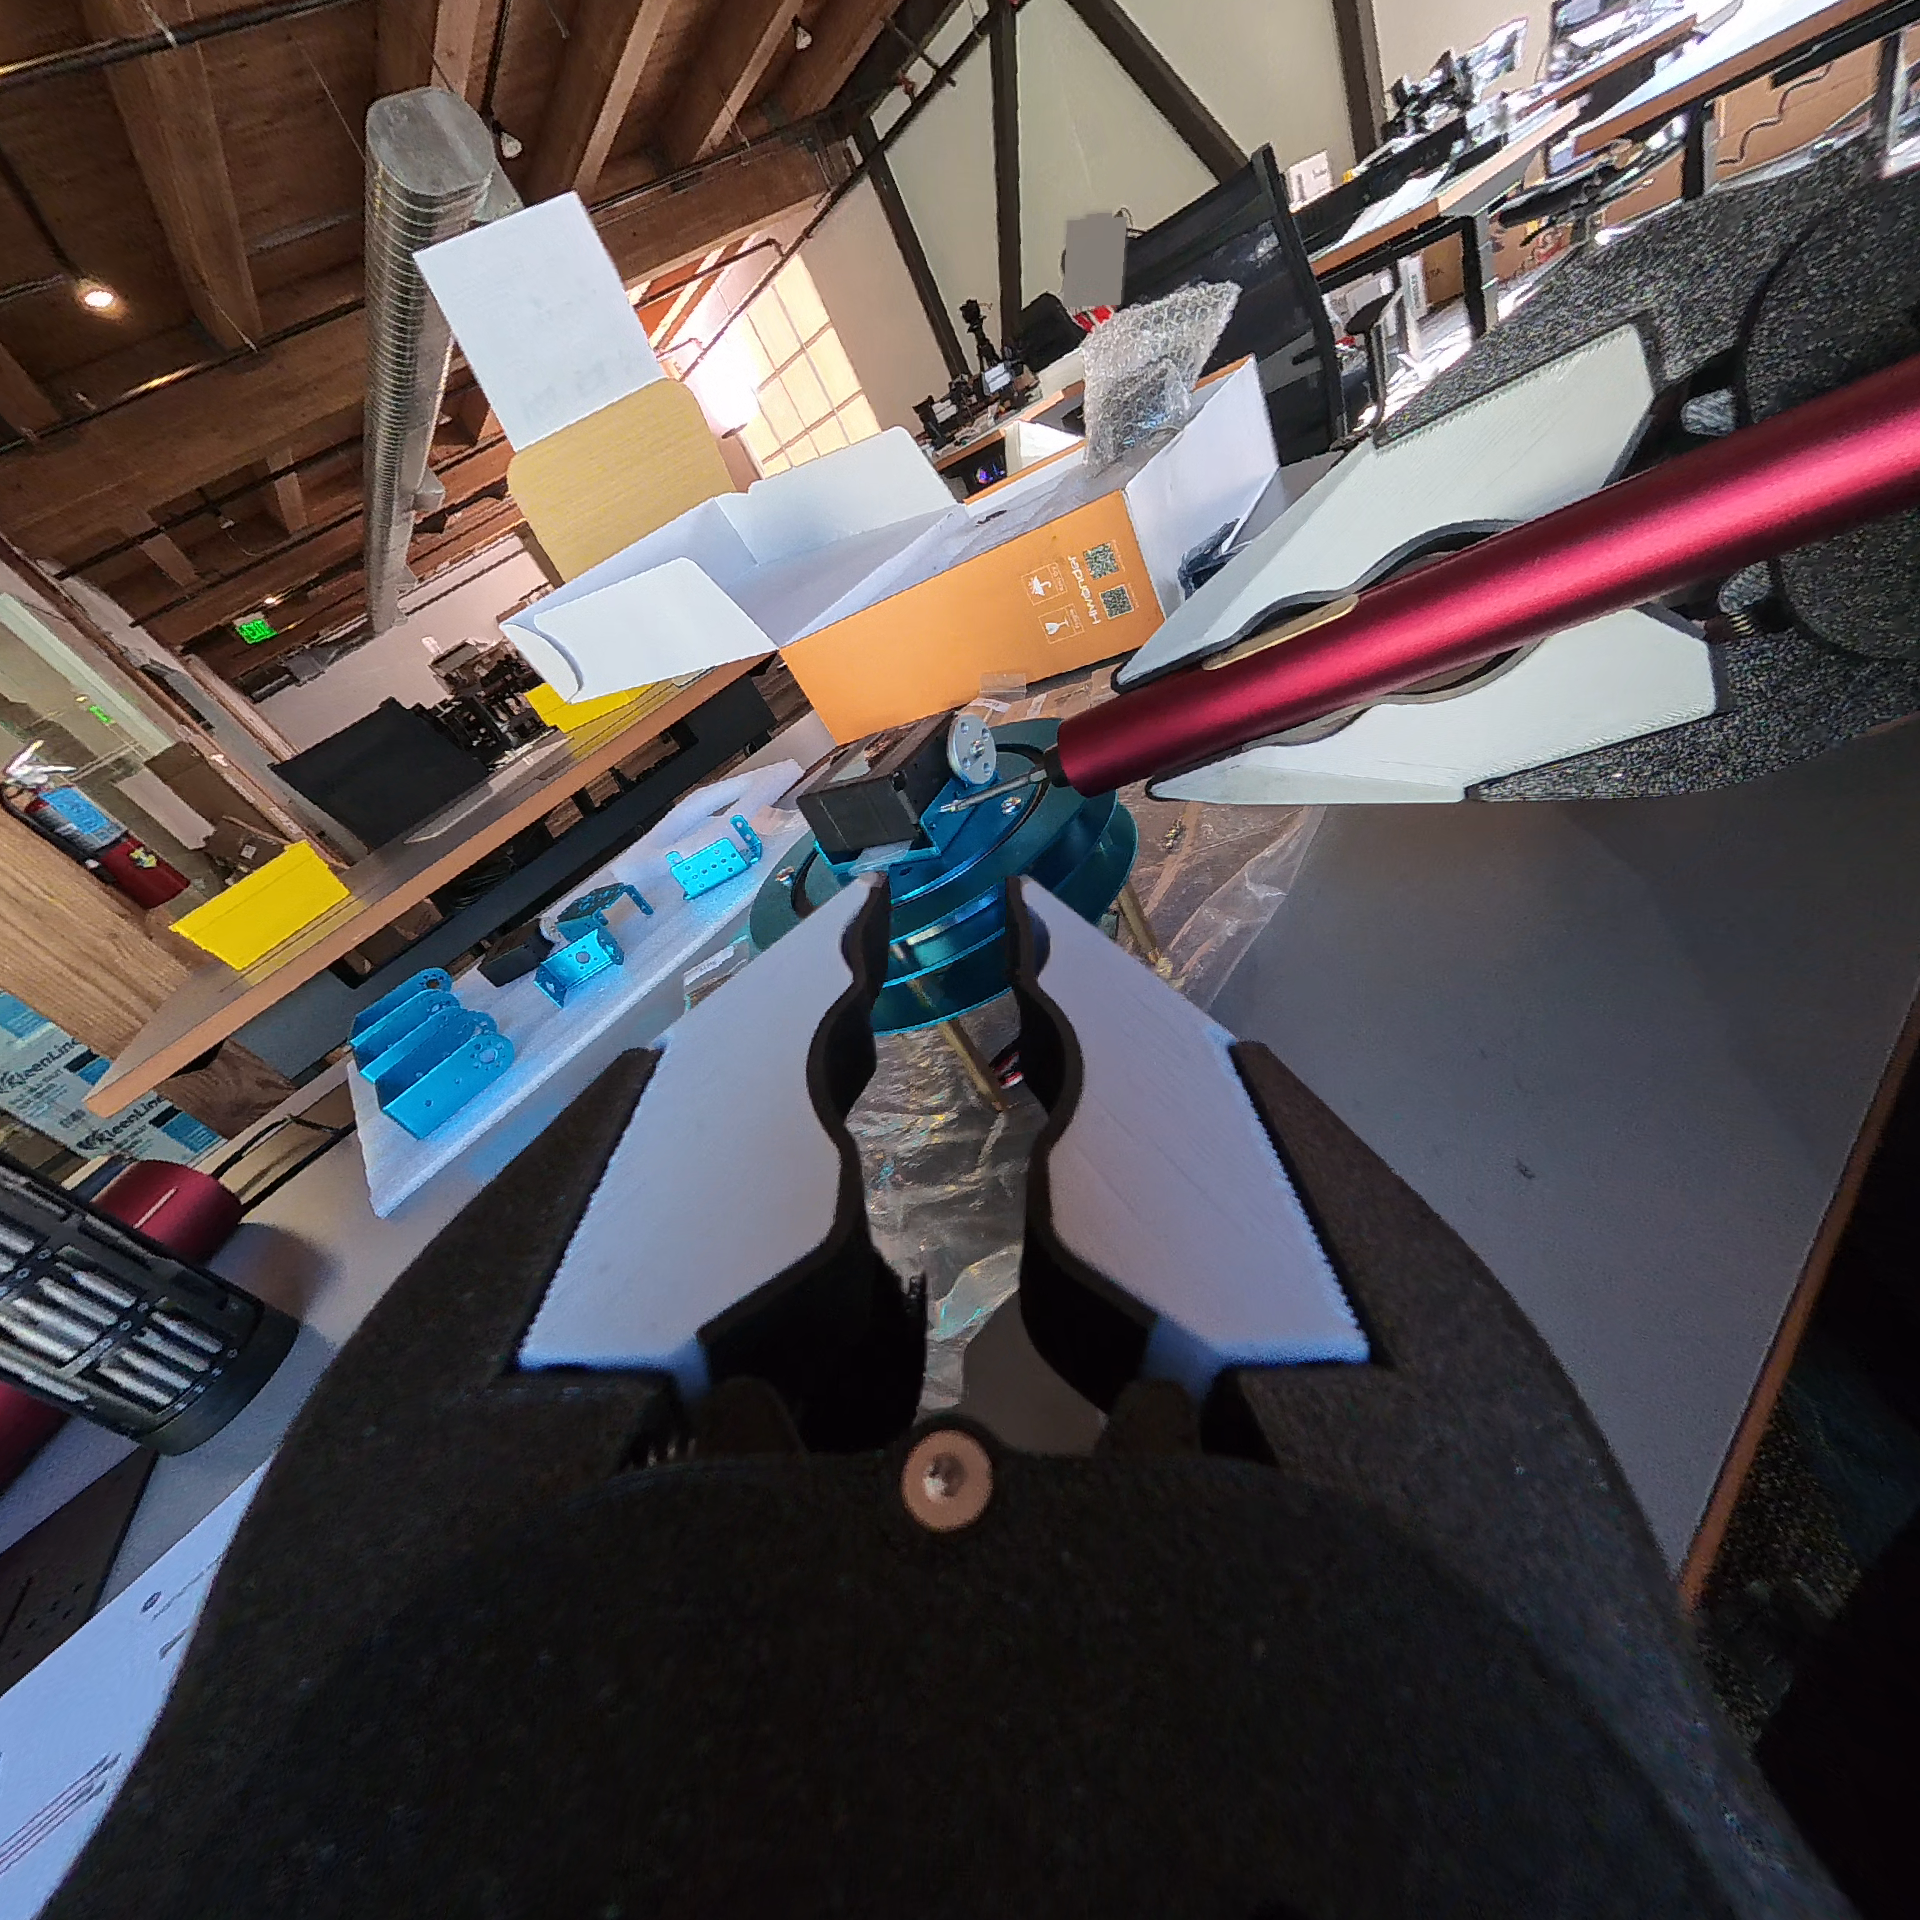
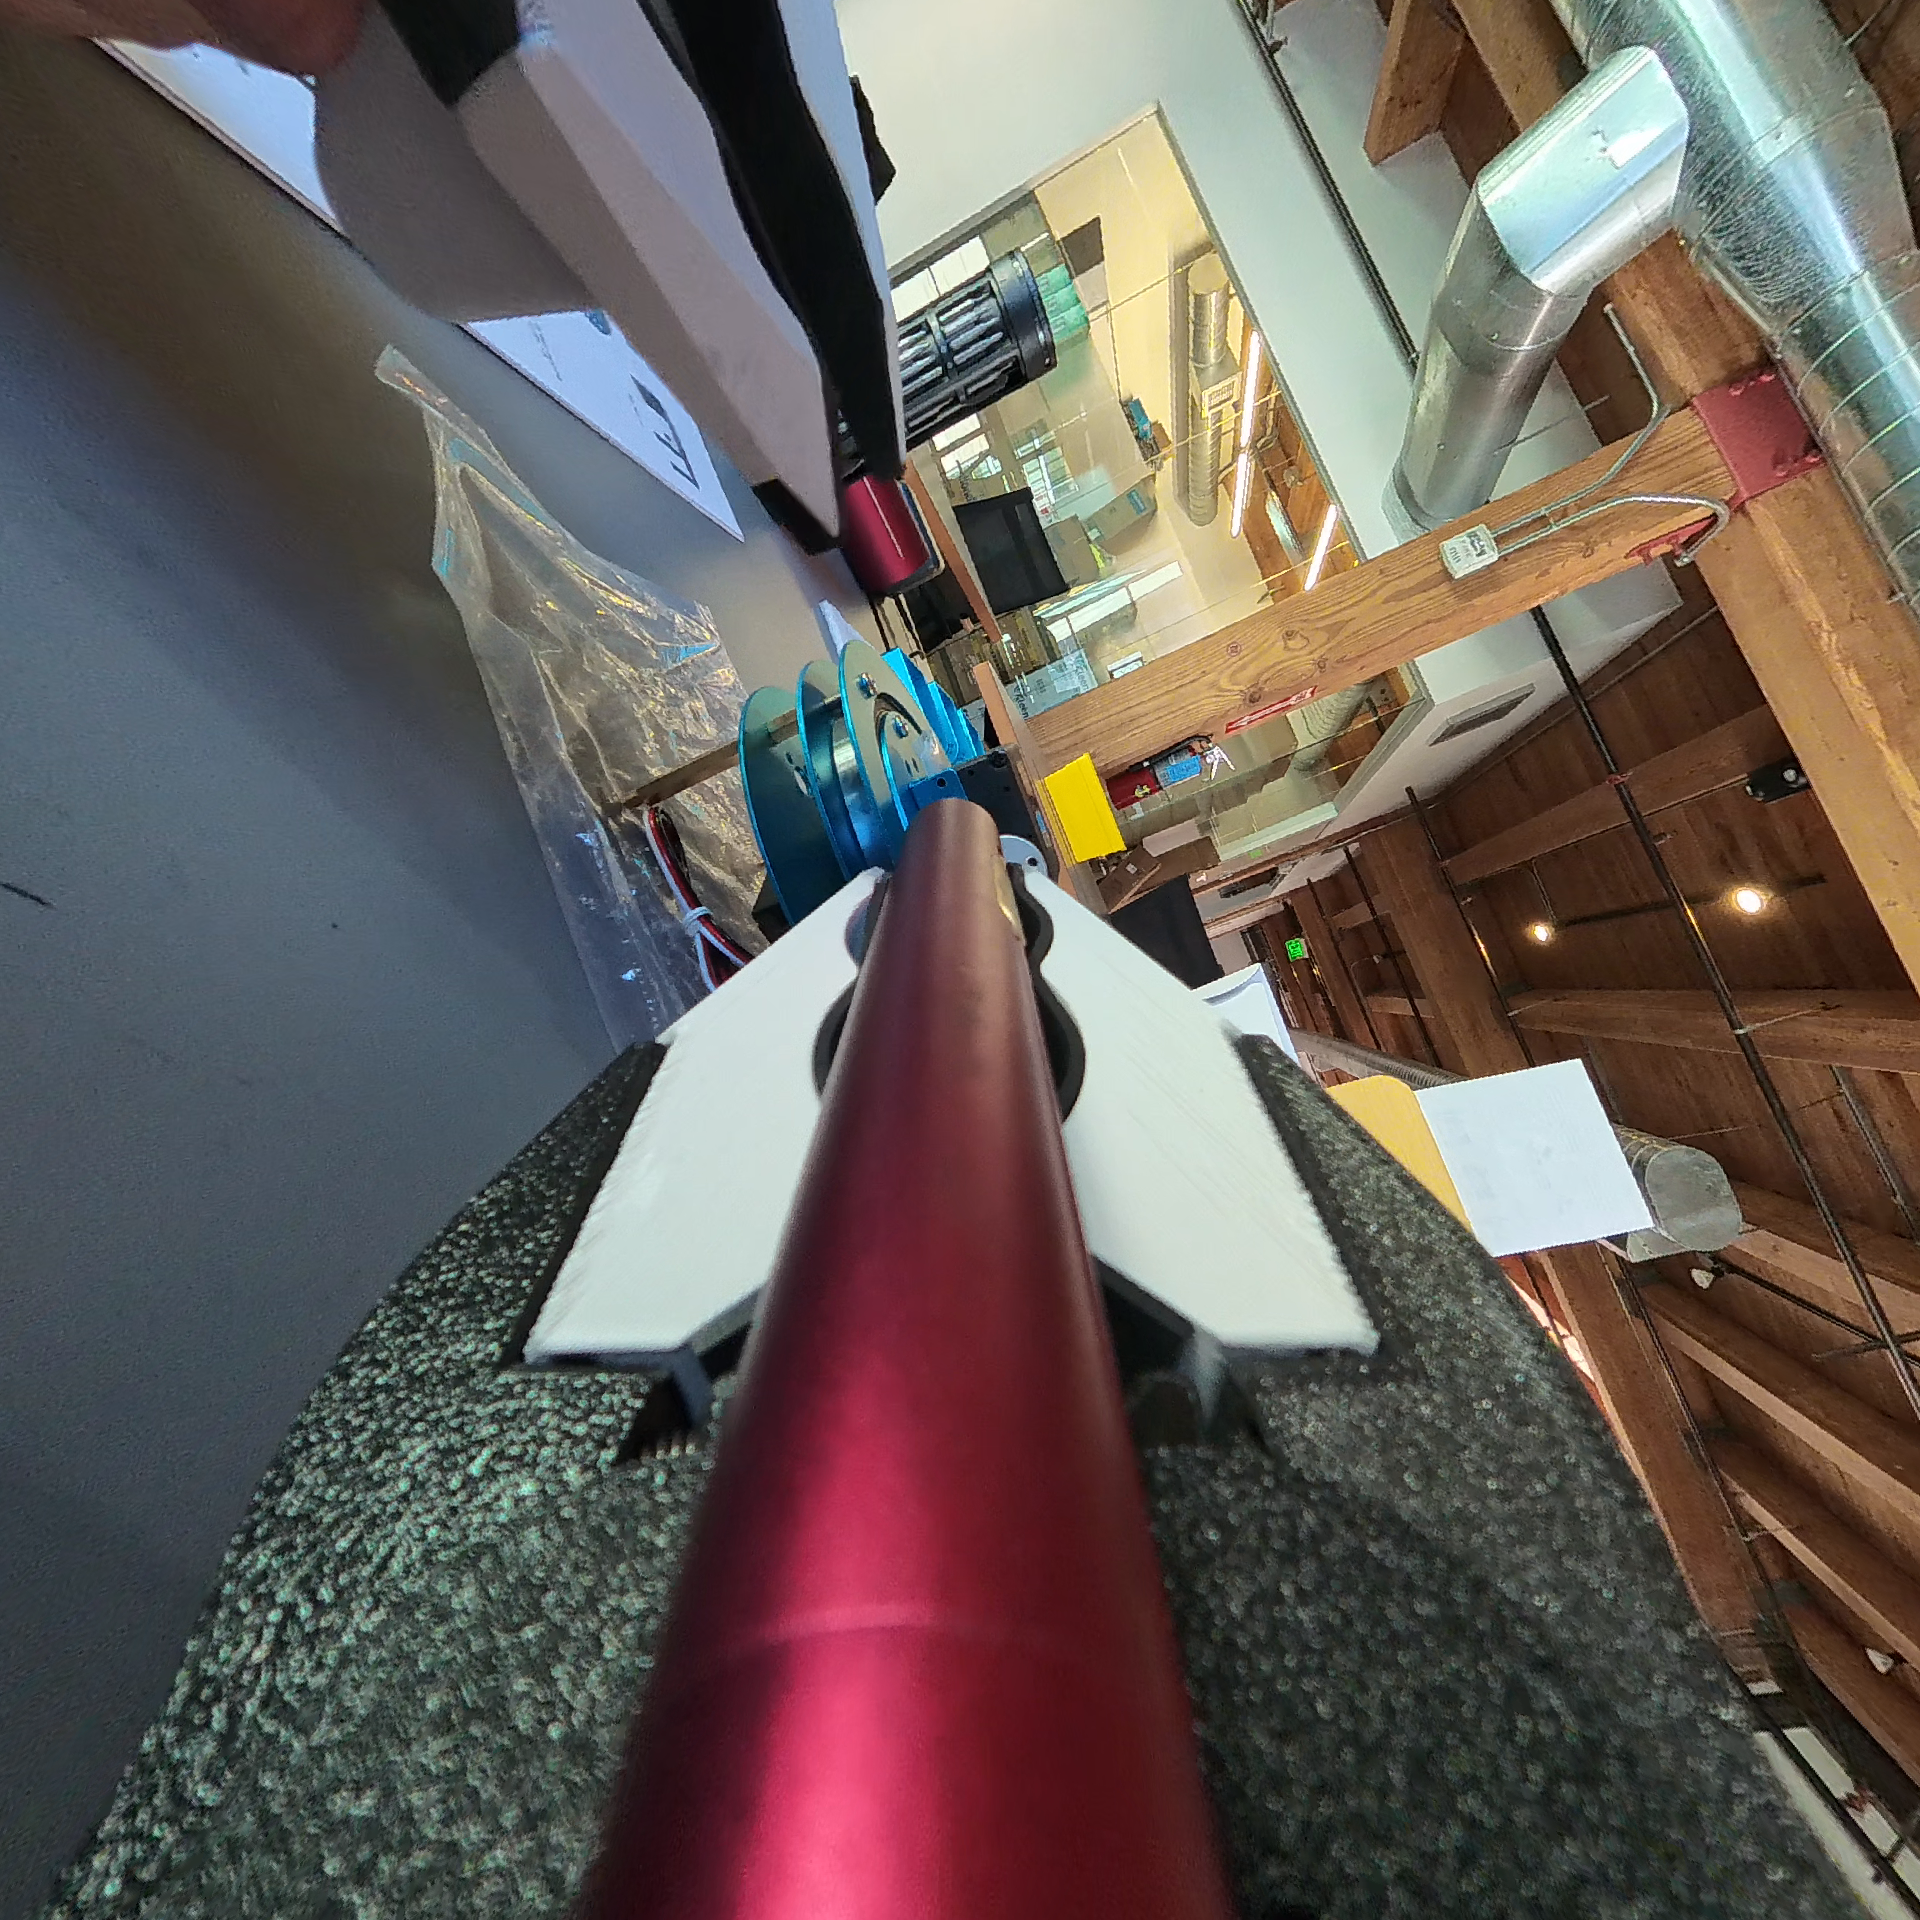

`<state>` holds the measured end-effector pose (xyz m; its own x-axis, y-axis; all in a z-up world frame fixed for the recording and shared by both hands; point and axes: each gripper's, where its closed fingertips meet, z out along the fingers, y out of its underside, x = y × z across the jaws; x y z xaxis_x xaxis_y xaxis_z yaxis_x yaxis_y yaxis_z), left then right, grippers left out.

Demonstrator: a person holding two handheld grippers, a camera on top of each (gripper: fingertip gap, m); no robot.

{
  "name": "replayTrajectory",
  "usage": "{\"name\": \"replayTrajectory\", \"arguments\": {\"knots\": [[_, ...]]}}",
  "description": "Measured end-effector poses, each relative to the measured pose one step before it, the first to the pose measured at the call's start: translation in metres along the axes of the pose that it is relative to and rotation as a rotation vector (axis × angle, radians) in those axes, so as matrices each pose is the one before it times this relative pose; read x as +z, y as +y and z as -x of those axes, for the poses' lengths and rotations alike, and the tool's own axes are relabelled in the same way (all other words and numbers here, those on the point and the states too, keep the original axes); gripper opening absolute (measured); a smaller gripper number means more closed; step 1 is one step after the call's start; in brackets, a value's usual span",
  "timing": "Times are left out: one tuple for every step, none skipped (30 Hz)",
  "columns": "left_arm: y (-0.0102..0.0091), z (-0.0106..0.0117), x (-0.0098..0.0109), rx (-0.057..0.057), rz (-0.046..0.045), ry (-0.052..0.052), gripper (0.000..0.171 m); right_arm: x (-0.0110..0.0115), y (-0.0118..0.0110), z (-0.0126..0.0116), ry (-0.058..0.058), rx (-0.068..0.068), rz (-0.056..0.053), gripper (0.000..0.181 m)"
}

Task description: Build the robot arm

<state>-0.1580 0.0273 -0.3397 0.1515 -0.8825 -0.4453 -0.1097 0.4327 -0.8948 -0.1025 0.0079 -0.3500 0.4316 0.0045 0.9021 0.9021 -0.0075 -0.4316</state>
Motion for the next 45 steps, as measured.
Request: {"name": "replayTrajectory", "arguments": {"knots": [[-0.00148,-0.00475,0.00051,0.0005,-0.00357,0.0250,0.020,-0.00013,0.00005,-0.00010,-0.0010,0.0041,-0.0010,0.020],[-0.00205,-0.00613,0.00085,-0.0006,-0.00522,0.0313,0.020,-0.00018,0.00000,-0.00017,-0.0002,0.0023,-0.0003,0.020],[-0.00317,-0.00761,0.00127,-0.0066,-0.00909,0.0392,0.020,-0.00008,-0.00004,-0.00008,-0.0001,0.0017,-0.0003,0.020],[-0.00429,-0.00831,0.00171,-0.0189,-0.01216,0.0450,0.021,-0.00011,0.00002,-0.00008,0.0001,0.0022,0.0001,0.020],[-0.00538,-0.00913,0.00197,-0.0299,-0.01521,0.0514,0.021,0.00001,0.00017,-0.00013,0.0009,-0.0001,0.0012,0.020],[-0.00633,-0.01013,0.00198,-0.0363,-0.01823,0.0597,0.021,-0.00014,-0.00010,-0.00004,0.0007,-0.0005,0.0006,0.020],[-0.00622,-0.01051,0.00202,-0.0393,-0.01749,0.0657,0.023,-0.00015,0.00001,0.00019,0.0002,-0.0008,0.0007,0.020],[-0.00512,-0.00838,0.00220,-0.0309,-0.01124,0.0543,0.024,-0.00012,-0.00023,0.00002,0.0018,-0.0044,0.0003,0.020],[-0.00436,-0.00328,0.00185,-0.0138,-0.00803,0.0231,0.026,-0.00023,-0.00008,0.00007,0.0014,-0.0050,0.0004,0.020],[-0.00414,-0.00091,0.00126,0.0000,-0.00802,0.0107,0.026,-0.00008,-0.00014,0.00005,0.0011,-0.0041,-0.0003,0.020],[-0.00319,-0.00038,0.00112,0.0041,-0.00430,0.0122,0.026,-0.00016,-0.00012,-0.00005,0.0005,-0.0018,-0.0006,0.020],[-0.00150,0.00066,0.00185,0.0044,0.00527,0.0093,0.026,-0.00010,-0.00006,-0.00008,0.0001,-0.0015,-0.0014,0.020],[0.00137,0.00007,0.00267,0.0048,0.02173,0.0152,0.032,-0.00020,-0.00019,-0.00012,0.0004,-0.0010,-0.0014,0.020],[0.00380,0.00016,0.00350,0.0055,0.03806,0.0152,0.042,-0.00018,-0.00018,-0.00027,0.0002,0.0003,-0.0004,0.020],[0.00414,0.00137,0.00354,0.0122,0.03863,0.0052,0.050,-0.00012,-0.00024,-0.00005,-0.0003,0.0011,-0.0011,0.020],[0.00317,0.00057,0.00280,0.0217,0.02773,0.0041,0.054,-0.00007,-0.00019,-0.00003,0.0000,0.0003,-0.0004,0.020],[0.00181,-0.00027,0.00211,0.0265,0.01734,0.0054,0.055,-0.00011,-0.00012,0.00003,0.0002,-0.0016,0.0001,0.020],[0.00026,-0.00025,0.00150,0.0263,0.00740,0.0013,0.055,-0.00018,-0.00022,0.00004,-0.0004,-0.0014,-0.0003,0.020],[0.00019,-0.00117,0.00124,0.0233,0.00674,0.0065,0.054,-0.00012,-0.00020,0.00005,0.0004,-0.0016,0.0002,0.019],[0.00142,-0.00200,0.00151,0.0181,0.01478,0.0130,0.054,-0.00011,-0.00012,-0.00008,-0.0001,-0.0007,0.0001,0.019],[0.00214,-0.00081,0.00167,0.0163,0.01846,0.0070,0.054,-0.00014,-0.00029,0.00009,-0.0012,0.0009,-0.0008,0.019],[0.00228,-0.00044,0.00144,0.0168,0.01771,0.0029,0.055,-0.00010,-0.00017,-0.00019,0.0002,-0.0004,0.0000,0.019],[0.00205,-0.00045,0.00127,0.0160,0.01510,0.0020,0.055,-0.00013,-0.00007,-0.00017,0.0005,-0.0006,0.0005,0.020],[0.00127,0.00001,0.00091,0.0155,0.00959,-0.0016,0.057,0.00000,0.00025,0.00020,-0.0022,0.0005,0.0015,0.020],[0.00050,-0.00012,0.00058,0.0121,0.00500,-0.0007,0.057,-0.00021,0.00006,0.00000,-0.0001,-0.0016,0.0001,0.020],[0.00025,-0.00052,0.00018,0.0067,0.00376,0.0041,0.058,-0.00007,0.00005,-0.00013,0.0004,-0.0017,0.0010,0.020],[0.00013,-0.00034,0.00003,0.0034,0.00399,0.0050,0.058,-0.00010,-0.00014,0.00002,-0.0004,0.0002,0.0000,0.020],[0.00014,-0.00008,-0.00013,0.0042,0.00448,0.0036,0.059,-0.00011,-0.00016,-0.00006,-0.0005,0.0000,0.0001,0.020],[0.00028,0.00007,-0.00024,0.0082,0.00561,0.0010,0.058,-0.00014,-0.00028,-0.00011,-0.0009,0.0020,-0.0008,0.020],[0.00059,-0.00019,-0.00007,0.0129,0.00742,-0.0015,0.058,-0.00007,-0.00027,0.00003,-0.0013,0.0011,-0.0004,0.019],[0.00093,-0.00027,0.00017,0.0165,0.00963,-0.0039,0.058,-0.00019,-0.00006,0.00009,-0.0004,-0.0014,-0.0001,0.019],[0.00106,-0.00025,0.00033,0.0202,0.01178,-0.0062,0.058,-0.00005,0.00001,0.00003,0.0000,-0.0034,0.0008,0.019],[0.00106,0.00003,0.00030,0.0235,0.01349,-0.0092,0.058,-0.00018,0.00002,-0.00001,0.0006,-0.0046,0.0012,0.020],[0.00098,0.00021,0.00039,0.0232,0.01467,-0.0111,0.058,-0.00007,-0.00013,0.00008,-0.0002,-0.0010,0.0010,0.019],[0.00073,0.00020,0.00031,0.0204,0.01436,-0.0099,0.056,-0.00017,-0.00009,-0.00003,-0.0006,-0.0015,0.0010,0.020],[0.00051,-0.00002,0.00037,0.0162,0.01206,-0.0066,0.057,-0.00012,0.00004,-0.00006,-0.0001,-0.0011,0.0003,0.019],[0.00039,0.00010,0.00040,0.0114,0.00869,-0.0048,0.057,-0.00015,0.00006,-0.00023,-0.0006,0.0001,0.0006,0.019],[0.00010,0.00023,0.00021,0.0068,0.00513,-0.0032,0.057,-0.00003,0.00007,-0.00014,-0.0007,-0.0002,0.0004,0.019],[-0.00005,0.00015,0.00019,0.0019,0.00269,-0.0007,0.056,-0.00009,0.00011,0.00000,-0.0002,-0.0010,-0.0002,0.019],[0.00017,0.00025,0.00008,0.0008,0.00215,-0.0002,0.056,-0.00005,0.00018,-0.00014,0.0013,-0.0051,0.0008,0.019],[0.00054,0.00057,-0.00007,0.0051,0.00354,-0.0026,0.054,0.00002,0.00012,0.00011,0.0013,-0.0053,0.0011,0.019],[0.00087,0.00094,-0.00056,0.0088,0.00598,-0.0037,0.052,0.00013,-0.00028,0.00053,-0.0007,-0.0044,-0.0004,0.019],[0.00057,0.00069,-0.00049,0.0044,0.00574,-0.0002,0.049,0.00016,-0.00036,0.00030,0.0024,-0.0091,0.0006,0.019],[0.00009,0.00013,-0.00039,-0.0043,0.00191,0.0049,0.047,0.00003,-0.00003,0.00002,0.0019,-0.0058,0.0024,0.019],[-0.00037,-0.00001,-0.00002,-0.0061,-0.00234,0.0041,0.048,0.00001,0.00021,-0.00018,-0.0006,0.0037,-0.0001,0.019]]}}
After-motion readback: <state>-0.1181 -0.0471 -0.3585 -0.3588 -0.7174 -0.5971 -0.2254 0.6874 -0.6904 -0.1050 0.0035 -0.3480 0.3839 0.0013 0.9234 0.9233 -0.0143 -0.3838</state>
